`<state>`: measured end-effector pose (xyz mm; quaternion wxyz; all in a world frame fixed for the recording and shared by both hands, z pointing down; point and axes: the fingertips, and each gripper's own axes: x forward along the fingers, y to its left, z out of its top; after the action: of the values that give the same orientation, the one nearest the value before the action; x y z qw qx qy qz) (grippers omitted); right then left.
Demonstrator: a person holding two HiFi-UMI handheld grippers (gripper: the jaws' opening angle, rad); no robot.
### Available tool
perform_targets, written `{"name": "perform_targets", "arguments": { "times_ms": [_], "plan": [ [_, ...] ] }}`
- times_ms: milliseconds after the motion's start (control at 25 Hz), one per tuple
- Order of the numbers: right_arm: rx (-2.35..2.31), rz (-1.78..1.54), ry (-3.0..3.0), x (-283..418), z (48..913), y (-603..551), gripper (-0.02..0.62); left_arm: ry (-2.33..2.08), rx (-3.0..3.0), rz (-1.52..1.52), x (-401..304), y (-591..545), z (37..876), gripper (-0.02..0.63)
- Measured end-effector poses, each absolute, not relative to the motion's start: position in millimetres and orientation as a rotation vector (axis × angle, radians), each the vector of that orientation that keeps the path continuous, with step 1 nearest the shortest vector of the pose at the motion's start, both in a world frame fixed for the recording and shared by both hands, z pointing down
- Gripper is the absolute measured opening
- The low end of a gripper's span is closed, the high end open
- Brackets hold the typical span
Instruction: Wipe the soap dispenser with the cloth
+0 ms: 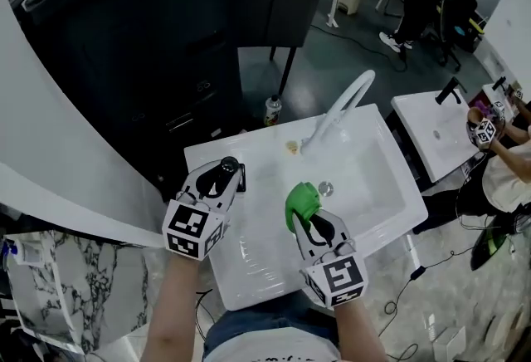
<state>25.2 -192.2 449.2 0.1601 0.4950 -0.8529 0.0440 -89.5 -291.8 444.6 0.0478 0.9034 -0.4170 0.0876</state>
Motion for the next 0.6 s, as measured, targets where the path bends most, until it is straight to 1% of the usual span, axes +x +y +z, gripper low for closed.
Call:
{"name": "perform_targets", "arguments": {
  "times_ms": [280, 600],
  "plan": [
    [1.391, 0.077, -2.485, 26, 429, -184, 0.051, -1.053, 2.771, 0.201, -67, -255, 411, 0.095],
    [1.373, 0.015, -2.518, 42, 402, -178, 0.051, -1.128, 2.618, 0.153, -58, -240, 395, 0.095]
  ]
}}
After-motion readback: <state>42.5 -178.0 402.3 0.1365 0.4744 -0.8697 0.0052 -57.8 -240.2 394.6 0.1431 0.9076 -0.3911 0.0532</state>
